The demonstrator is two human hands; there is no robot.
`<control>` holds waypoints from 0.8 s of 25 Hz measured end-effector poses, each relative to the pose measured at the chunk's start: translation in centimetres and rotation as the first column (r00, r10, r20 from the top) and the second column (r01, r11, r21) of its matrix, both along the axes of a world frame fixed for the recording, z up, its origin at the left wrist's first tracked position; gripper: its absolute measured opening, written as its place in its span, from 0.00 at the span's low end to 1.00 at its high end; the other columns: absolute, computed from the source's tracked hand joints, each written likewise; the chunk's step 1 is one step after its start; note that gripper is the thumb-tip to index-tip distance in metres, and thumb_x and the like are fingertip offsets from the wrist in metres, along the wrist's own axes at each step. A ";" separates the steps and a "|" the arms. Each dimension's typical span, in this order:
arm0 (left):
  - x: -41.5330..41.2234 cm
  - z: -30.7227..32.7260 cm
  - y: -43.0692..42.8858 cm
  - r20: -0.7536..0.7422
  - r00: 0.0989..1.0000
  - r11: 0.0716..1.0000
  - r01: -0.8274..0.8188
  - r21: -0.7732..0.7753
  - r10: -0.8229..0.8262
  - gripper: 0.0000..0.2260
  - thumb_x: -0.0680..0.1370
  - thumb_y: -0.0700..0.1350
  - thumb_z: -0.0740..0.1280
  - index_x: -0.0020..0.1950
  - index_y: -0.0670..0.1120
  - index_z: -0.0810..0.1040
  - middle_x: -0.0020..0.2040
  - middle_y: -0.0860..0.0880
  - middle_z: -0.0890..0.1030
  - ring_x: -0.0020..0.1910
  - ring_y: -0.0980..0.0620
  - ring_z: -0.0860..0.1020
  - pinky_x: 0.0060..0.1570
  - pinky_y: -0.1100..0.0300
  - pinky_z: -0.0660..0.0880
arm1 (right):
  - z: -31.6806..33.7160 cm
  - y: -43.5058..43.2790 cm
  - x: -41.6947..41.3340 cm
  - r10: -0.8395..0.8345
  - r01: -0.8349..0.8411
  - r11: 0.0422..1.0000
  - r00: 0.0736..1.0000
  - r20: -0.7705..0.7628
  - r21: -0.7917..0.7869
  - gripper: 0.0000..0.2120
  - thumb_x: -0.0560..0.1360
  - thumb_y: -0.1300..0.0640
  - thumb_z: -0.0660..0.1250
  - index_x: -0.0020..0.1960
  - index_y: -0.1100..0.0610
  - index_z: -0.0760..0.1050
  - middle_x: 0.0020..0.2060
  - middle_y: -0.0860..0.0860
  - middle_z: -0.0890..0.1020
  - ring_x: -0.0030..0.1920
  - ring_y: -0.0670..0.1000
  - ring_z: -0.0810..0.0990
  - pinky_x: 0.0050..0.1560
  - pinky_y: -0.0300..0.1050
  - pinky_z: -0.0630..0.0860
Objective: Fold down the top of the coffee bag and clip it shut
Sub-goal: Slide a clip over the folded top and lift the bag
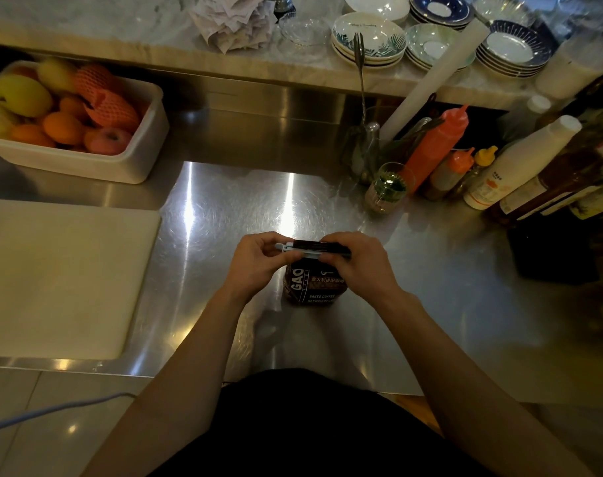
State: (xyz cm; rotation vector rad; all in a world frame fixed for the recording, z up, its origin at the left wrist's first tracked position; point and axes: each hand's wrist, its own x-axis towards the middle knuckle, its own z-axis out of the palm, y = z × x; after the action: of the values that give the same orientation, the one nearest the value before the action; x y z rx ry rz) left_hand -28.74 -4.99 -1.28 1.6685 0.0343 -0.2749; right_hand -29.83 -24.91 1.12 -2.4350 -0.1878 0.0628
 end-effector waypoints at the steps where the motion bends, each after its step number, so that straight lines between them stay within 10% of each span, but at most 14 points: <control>1: 0.0 -0.1 0.0 0.009 1.000 1.000 -0.006 0.005 0.006 0.06 0.71 0.37 0.74 0.48 0.40 0.83 0.43 0.46 0.86 0.42 0.54 0.85 0.45 0.65 0.79 | 0.0 0.0 0.0 -0.003 0.003 1.000 1.000 -0.012 0.001 0.09 0.73 0.54 0.69 0.53 0.49 0.81 0.47 0.48 0.85 0.49 0.51 0.80 0.51 0.56 0.77; 20: 2.3 1.7 -1.3 0.183 0.904 0.860 0.282 0.424 -0.387 0.10 0.71 0.47 0.76 0.50 0.47 0.84 0.43 0.52 0.85 0.44 0.58 0.82 0.45 0.67 0.75 | 0.1 -1.0 1.1 0.104 -0.114 0.988 0.989 -0.103 -0.101 0.08 0.73 0.54 0.69 0.52 0.52 0.81 0.45 0.51 0.84 0.46 0.53 0.80 0.48 0.53 0.77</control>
State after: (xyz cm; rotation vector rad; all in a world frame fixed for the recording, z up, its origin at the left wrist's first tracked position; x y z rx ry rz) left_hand -26.44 -6.25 0.41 2.0976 -0.4375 -0.3230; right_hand -28.76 -25.96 1.26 -2.5195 -0.2801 0.2464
